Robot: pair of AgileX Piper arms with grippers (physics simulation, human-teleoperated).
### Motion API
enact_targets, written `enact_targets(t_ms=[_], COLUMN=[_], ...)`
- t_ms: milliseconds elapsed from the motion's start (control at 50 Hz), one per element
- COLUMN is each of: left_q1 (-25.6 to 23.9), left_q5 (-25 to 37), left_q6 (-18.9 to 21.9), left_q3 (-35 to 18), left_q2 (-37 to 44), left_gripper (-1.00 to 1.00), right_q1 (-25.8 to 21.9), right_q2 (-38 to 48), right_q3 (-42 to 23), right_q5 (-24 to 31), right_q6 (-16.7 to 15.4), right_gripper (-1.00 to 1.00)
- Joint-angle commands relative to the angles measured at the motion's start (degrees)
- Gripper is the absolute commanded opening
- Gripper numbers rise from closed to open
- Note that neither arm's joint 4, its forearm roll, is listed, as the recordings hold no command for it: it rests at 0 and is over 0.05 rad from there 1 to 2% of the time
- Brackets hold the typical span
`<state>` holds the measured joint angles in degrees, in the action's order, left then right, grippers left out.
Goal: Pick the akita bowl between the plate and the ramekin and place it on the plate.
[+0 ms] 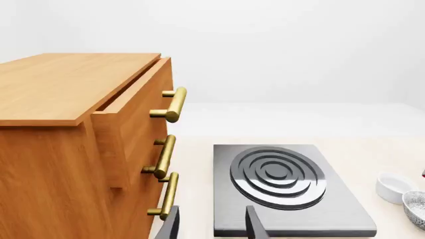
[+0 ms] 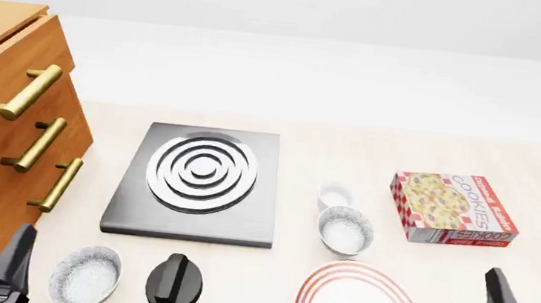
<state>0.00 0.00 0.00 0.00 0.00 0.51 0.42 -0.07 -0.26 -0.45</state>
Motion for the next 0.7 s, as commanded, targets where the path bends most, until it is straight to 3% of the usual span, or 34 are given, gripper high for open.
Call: enact_targets(t_ms=[20, 520, 560, 580, 600, 700], left_q1=[0.00, 0.00, 0.00, 0.00, 0.00, 0.00], left_q5=[0.00, 0.00, 0.00, 0.00, 0.00, 0.00], left_q6=[0.00, 0.00, 0.00, 0.00, 0.00, 0.00], left_q3=[0.00, 0.00, 0.00, 0.00, 0.00, 0.00], left_q2=[0.00, 0.00, 0.00, 0.00, 0.00, 0.00], left_gripper=[1.00, 1.00, 1.00, 1.00, 1.00, 1.00], right_q1=[0.11, 0.65, 1.02, 1.94, 1.45, -1.15], right_q2=[-0.08, -0.36, -0.17, -0.01, -0.09, -0.38], right_q3=[-0.14, -1.06, -1.94, -3.18, -4.04, -12.61], right_q5=[0.11, -0.05, 0.42, 1.63, 2.52, 8.03], right_q6=[-1.71, -2.18, -1.99, 0.40, 0.53, -1.65], right_gripper=[1.00, 1.00, 1.00, 1.00, 1.00, 1.00])
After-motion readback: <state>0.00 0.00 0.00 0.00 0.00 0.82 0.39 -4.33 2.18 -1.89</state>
